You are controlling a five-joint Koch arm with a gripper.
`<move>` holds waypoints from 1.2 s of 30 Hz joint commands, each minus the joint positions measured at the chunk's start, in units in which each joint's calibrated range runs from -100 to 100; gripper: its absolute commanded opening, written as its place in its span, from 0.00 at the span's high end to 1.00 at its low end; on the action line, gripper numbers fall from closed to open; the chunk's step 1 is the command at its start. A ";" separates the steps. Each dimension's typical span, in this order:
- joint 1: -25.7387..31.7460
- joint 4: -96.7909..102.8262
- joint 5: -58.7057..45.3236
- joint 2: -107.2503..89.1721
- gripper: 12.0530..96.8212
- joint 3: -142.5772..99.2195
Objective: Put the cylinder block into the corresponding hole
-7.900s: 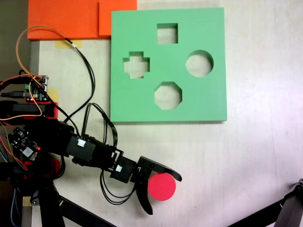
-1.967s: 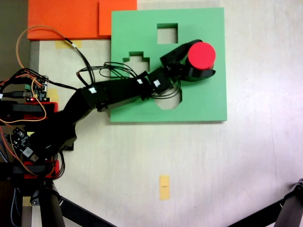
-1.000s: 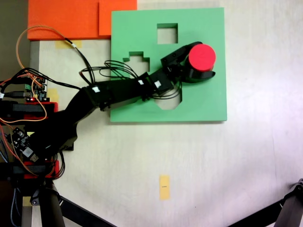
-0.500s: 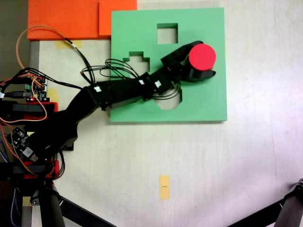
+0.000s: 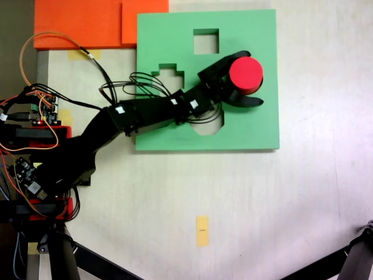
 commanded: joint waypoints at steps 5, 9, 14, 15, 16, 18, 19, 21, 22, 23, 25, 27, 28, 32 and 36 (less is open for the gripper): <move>-0.10 1.40 0.05 -12.99 0.28 -12.53; -0.54 6.50 0.05 -18.86 0.28 -21.10; -0.24 9.68 0.05 -26.26 0.28 -29.78; -0.05 10.25 0.05 -27.24 0.28 -31.07; 0.15 11.02 0.05 -28.21 0.28 -32.47; 0.44 12.76 0.05 -30.31 0.28 -35.76; 0.49 13.82 0.00 -31.57 0.28 -37.65; 0.63 16.13 0.05 -34.64 0.28 -42.14; 0.63 17.28 0.00 -36.87 0.28 -44.83; 0.63 18.54 -0.10 -38.55 0.28 -46.83; 0.29 21.91 -0.24 -41.48 0.28 -51.41; -0.29 23.16 -0.34 -45.67 0.28 -55.50; -0.68 23.16 -0.59 -48.33 0.28 -57.39; -3.52 21.33 -2.93 -65.09 0.33 -64.17; -6.84 3.13 -6.25 -93.86 0.56 -69.16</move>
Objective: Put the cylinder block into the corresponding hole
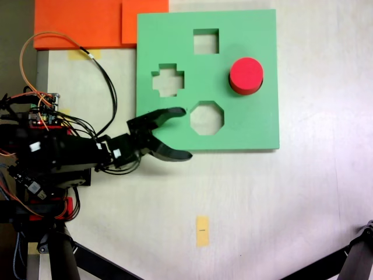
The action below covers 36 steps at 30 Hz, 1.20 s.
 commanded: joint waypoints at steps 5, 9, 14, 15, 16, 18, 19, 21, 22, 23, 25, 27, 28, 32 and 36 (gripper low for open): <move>-5.32 -68.24 -10.70 -53.35 0.57 11.28; -7.57 -80.75 -26.18 -53.35 0.54 14.97; -9.67 -71.61 -41.03 -53.35 0.55 5.90; -9.67 -71.32 -41.37 -53.35 0.56 3.90; -9.77 -71.32 -41.95 -53.35 0.56 1.61; -10.65 -70.93 -44.35 -53.35 0.56 -4.17; -10.84 -70.36 -44.49 -53.35 0.56 -6.86; -10.79 -68.04 -44.40 -53.35 0.56 -12.25; -10.65 -67.66 -44.40 -53.35 0.56 -12.35; -10.31 -67.56 -44.40 -53.35 0.56 -12.35; -10.21 -67.76 -44.44 -53.35 0.56 -12.35; -10.26 -69.20 -44.44 -53.35 0.57 -12.35; -10.31 -72.86 -44.44 -53.35 0.57 -12.35; -10.26 -83.45 -44.44 -53.35 0.56 -12.35; -10.26 -84.61 -44.20 -53.35 0.59 -12.35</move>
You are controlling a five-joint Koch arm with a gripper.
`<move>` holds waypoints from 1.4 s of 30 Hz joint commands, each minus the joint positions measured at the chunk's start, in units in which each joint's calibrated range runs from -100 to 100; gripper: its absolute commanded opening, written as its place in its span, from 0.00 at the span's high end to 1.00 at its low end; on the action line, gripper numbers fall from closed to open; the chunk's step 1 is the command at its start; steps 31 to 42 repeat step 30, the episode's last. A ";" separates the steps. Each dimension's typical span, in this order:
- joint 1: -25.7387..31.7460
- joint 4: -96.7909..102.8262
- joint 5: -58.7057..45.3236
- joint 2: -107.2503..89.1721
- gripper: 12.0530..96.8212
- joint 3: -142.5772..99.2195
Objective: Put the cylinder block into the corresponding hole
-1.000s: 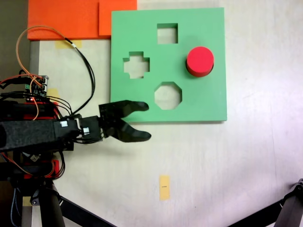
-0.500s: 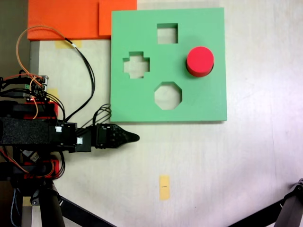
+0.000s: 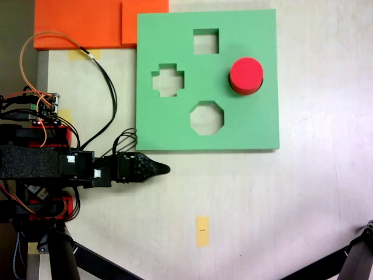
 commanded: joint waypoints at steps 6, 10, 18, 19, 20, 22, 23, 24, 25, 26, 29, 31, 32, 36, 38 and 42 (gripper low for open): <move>0.15 -5.32 0.05 -0.41 0.57 -1.08; 0.15 -5.32 0.05 -0.41 0.56 -1.08; 0.15 -5.32 0.05 -0.41 0.56 -1.08; 0.15 -5.32 0.05 -0.41 0.56 -1.08; 0.15 -5.32 0.05 -0.41 0.56 -1.08; 0.15 -5.32 0.05 -0.41 0.56 -1.08; 0.15 -5.32 0.05 -0.41 0.56 -1.08; 0.15 -5.32 0.05 -0.41 0.56 -1.08; 0.15 -5.32 0.05 -0.41 0.56 -1.08; 0.15 -5.32 0.05 -0.41 0.56 -1.08; 0.15 -5.32 0.05 -0.41 0.56 -1.08; 0.15 -5.32 0.05 -0.41 0.56 -1.08; 0.15 -5.32 0.05 -0.41 0.56 -1.08; 0.15 -5.32 0.05 -0.41 0.56 -1.08; 0.15 -5.32 0.05 -0.41 0.56 -1.08; 0.15 -5.32 0.05 -0.41 0.56 -1.08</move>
